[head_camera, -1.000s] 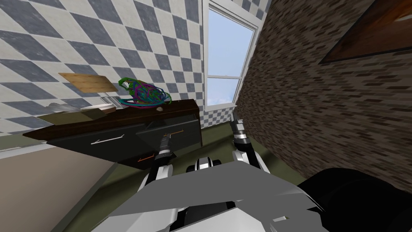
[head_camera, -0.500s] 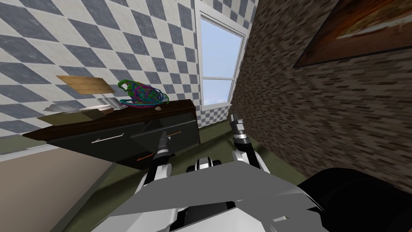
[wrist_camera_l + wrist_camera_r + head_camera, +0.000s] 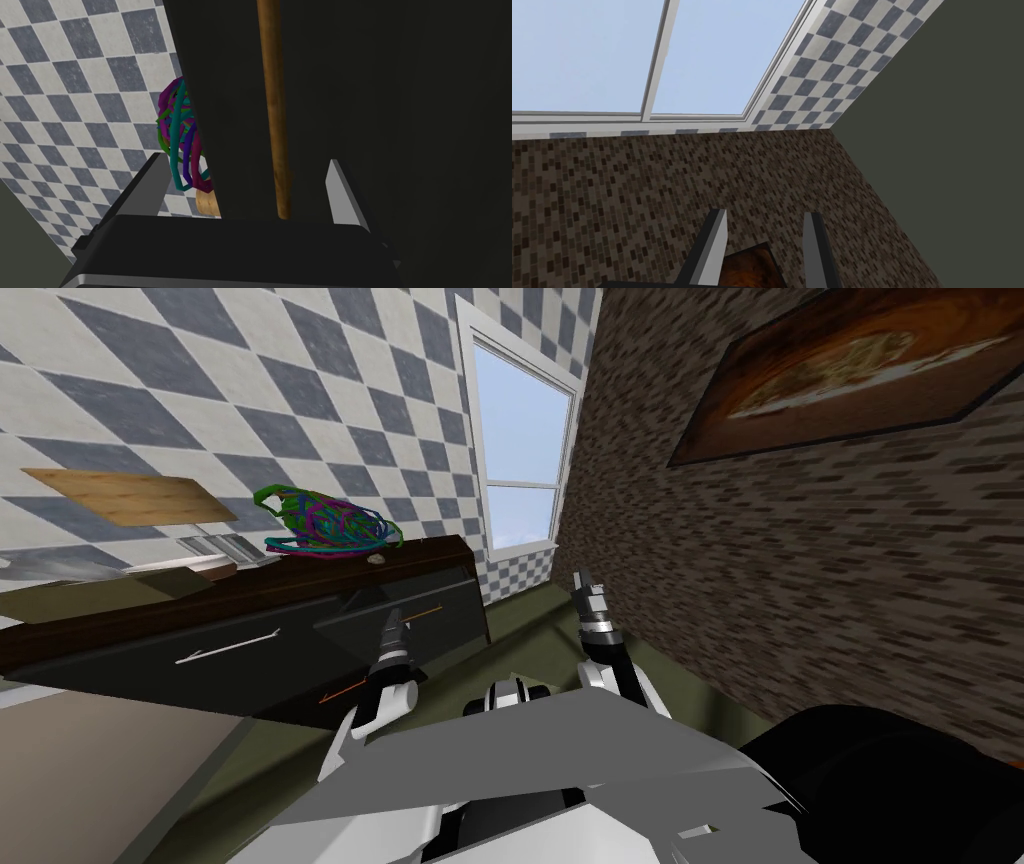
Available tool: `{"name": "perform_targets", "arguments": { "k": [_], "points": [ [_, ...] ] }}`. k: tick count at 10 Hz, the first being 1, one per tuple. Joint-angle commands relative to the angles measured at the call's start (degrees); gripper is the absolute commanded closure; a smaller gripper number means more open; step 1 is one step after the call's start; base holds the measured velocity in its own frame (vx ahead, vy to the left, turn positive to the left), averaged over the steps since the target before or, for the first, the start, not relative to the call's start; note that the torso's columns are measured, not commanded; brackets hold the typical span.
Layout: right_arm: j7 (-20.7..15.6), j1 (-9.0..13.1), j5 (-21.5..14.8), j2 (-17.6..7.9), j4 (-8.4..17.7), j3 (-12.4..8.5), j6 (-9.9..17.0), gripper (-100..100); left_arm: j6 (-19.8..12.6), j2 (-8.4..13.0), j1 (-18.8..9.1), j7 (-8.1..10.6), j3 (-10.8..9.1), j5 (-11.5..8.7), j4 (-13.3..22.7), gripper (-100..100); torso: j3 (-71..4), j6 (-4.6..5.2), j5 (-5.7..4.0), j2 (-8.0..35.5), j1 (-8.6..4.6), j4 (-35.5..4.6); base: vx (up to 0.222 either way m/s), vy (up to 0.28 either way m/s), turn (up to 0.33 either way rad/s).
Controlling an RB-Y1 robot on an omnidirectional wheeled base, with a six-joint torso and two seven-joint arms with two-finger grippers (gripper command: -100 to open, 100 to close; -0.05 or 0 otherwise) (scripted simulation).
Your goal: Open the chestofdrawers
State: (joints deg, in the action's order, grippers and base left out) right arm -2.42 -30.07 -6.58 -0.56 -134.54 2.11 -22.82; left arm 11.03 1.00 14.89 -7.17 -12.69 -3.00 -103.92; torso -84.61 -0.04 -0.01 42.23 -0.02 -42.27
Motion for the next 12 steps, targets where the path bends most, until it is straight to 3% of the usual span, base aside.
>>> {"name": "perform_targets", "arguments": {
  "k": [1,2,5,7,9,10,11,12],
  "points": [
    [0.0,0.0,0.0,0.0,0.0,0.0,0.0,0,-1.7,-0.3,-4.1,-0.75,-4.8,0.4,1.5,-100,0.1,0.08,0.0,0.2,-0.03,0.0,-0.138,-0.007,-0.209],
    [0.0,0.0,0.0,0.0,0.0,0.0,0.0,0,-1.7,-0.3,-4.1,-0.75,-5.6,0.4,1.5,-100,0.1,0.0,0.0,0.2,0.0,-0.1,-0.074,0.005,0.023],
    [0.0,0.0,0.0,0.0,0.0,0.0,0.0,0,-4.3,-1.0,-9.7,-2.1,-11.13,1.3,4.8,-100,0.0,0.01,0.02,0.1,0.04,0.0,-0.126,0.002,-0.294],
    [0.0,0.0,0.0,0.0,0.0,0.0,0.0,0,-4.3,-1.0,-11.0,-2.1,-14.03,1.3,4.8,-100,0.1,0.0,-0.01,0.1,-0.02,0.0,-0.099,-0.015,-0.124],
    [0.0,0.0,0.0,0.0,0.0,0.0,0.0,0,-5.6,-1.3,-14.5,-2.78,-17.78,1.7,6.4,-100,0.1,0.01,-0.02,0.1,0.06,-0.1,-0.098,-0.005,-0.286],
    [0.0,0.0,0.0,0.0,0.0,0.0,0.0,0,-5.6,-1.3,-14.5,-2.78,-18.25,1.7,6.4,-100,0.1,-0.05,-0.07,0.2,0.01,-0.1,-0.047,-0.007,-0.014],
    [0.0,0.0,0.0,0.0,0.0,0.0,0.0,0,-6.8,-1.6,-17.1,-3.46,-20.43,2.1,8.0,-100,0.1,-0.19,-0.13,0.2,0.01,-0.2,-0.097,-0.009,-0.282],
    [0.0,0.0,0.0,0.0,0.0,0.0,0.0,0,-6.8,-1.6,-17.9,-3.46,-22.03,2.1,8.0,-100,0.2,0.03,-0.1,0.3,-0.07,-0.2,-0.105,-0.014,-0.215]
  ]
}}
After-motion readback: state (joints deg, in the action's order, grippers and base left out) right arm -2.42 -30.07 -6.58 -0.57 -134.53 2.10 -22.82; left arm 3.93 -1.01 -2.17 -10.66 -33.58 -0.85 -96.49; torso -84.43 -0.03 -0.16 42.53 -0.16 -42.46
